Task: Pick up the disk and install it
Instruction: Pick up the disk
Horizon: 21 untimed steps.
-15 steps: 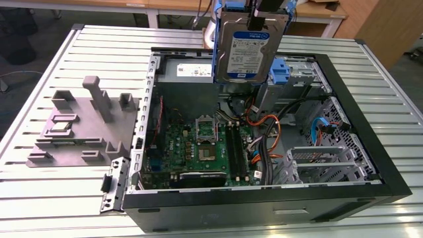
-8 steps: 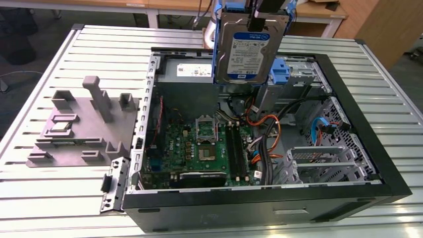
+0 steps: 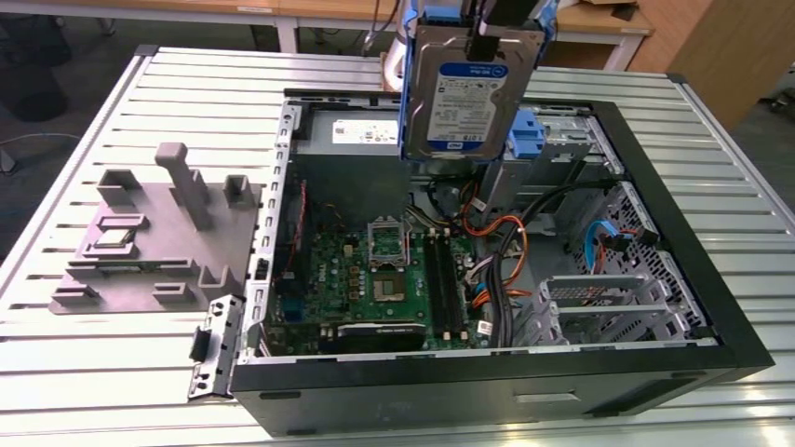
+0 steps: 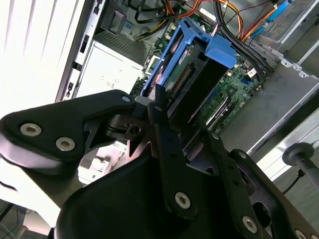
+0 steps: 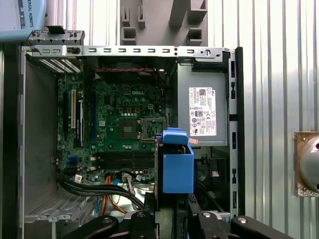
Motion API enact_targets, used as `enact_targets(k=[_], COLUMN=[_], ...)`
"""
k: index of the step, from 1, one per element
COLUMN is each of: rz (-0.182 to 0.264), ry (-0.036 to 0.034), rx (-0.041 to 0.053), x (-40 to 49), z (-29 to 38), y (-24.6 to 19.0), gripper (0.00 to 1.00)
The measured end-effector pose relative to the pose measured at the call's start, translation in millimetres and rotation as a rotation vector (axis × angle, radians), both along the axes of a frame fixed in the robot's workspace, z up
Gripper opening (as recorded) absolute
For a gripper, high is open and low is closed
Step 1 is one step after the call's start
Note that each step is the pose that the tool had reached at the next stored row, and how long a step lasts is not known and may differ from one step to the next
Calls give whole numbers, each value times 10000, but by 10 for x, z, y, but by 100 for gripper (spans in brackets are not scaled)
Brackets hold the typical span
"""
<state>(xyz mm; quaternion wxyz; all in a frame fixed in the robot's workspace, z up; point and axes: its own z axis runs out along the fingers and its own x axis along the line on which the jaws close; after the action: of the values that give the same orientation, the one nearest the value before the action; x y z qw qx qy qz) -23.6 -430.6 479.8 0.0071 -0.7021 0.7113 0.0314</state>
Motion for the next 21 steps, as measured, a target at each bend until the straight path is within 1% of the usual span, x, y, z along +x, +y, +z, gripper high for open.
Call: enact_targets(k=[2,10,12,21], rz=[-1,0,0,-1], ry=[0,0,0,0], rx=[14,21,21,20], x=[-1,1,1,2], z=[0,0,0,0], y=[-9,-16,-30,-53], gripper=[35,35,35,35])
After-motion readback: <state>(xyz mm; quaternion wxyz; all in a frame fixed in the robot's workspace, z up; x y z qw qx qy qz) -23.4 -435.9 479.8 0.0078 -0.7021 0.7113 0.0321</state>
